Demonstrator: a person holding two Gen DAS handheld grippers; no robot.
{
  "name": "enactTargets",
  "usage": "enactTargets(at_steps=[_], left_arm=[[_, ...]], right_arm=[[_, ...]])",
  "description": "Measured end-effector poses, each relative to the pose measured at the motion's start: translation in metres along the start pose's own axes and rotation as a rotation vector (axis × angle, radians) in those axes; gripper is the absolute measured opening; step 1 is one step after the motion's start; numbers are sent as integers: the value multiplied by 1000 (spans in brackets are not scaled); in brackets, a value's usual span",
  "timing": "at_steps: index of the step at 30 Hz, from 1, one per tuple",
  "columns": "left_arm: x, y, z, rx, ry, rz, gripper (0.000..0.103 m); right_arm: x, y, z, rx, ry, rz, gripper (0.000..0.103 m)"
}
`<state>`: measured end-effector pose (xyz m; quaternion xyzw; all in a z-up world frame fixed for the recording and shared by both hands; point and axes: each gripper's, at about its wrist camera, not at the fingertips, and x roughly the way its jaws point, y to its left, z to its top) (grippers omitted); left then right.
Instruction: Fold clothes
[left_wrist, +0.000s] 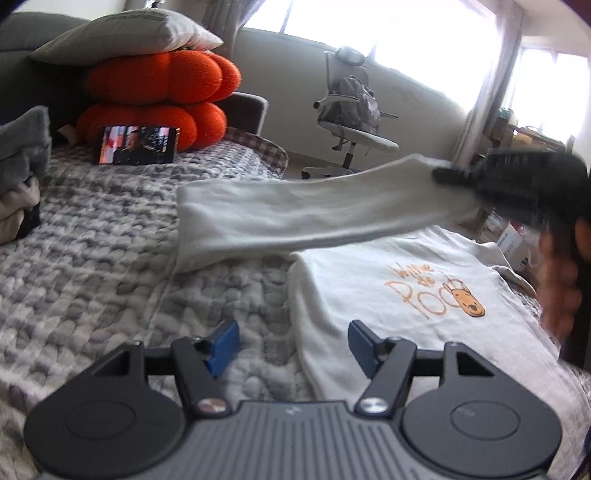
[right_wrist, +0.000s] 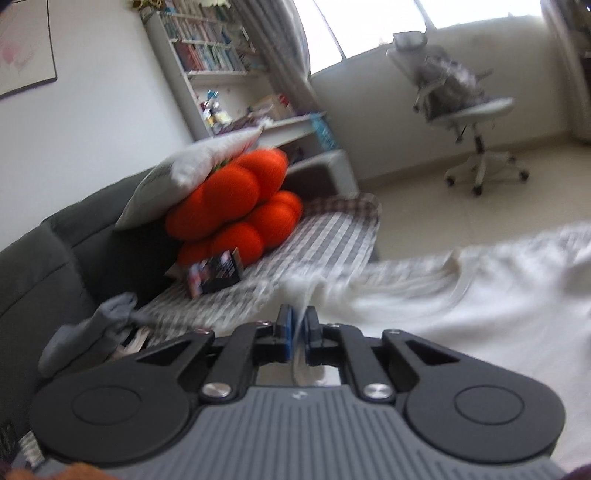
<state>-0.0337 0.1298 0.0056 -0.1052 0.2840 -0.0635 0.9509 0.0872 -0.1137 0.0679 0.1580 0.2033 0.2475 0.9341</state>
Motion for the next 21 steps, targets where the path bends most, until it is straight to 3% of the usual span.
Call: enactTargets(at_steps=[4,12,17,21], left_arm=[[11,-4,10,11,11,-19,67],[33,-14,30,30,27,-61,67],[48,-24,43,34,41,-108,67],[60,-30,50,21,59,-144,67]], right_arm=[[-5,-22,28,-9,-53,-90,6],[-15,-80,53,-5,-91,-279,6],[-16,-111,53,4,-76,-347,6],[-16,-134,45,61,-36,-350,6]])
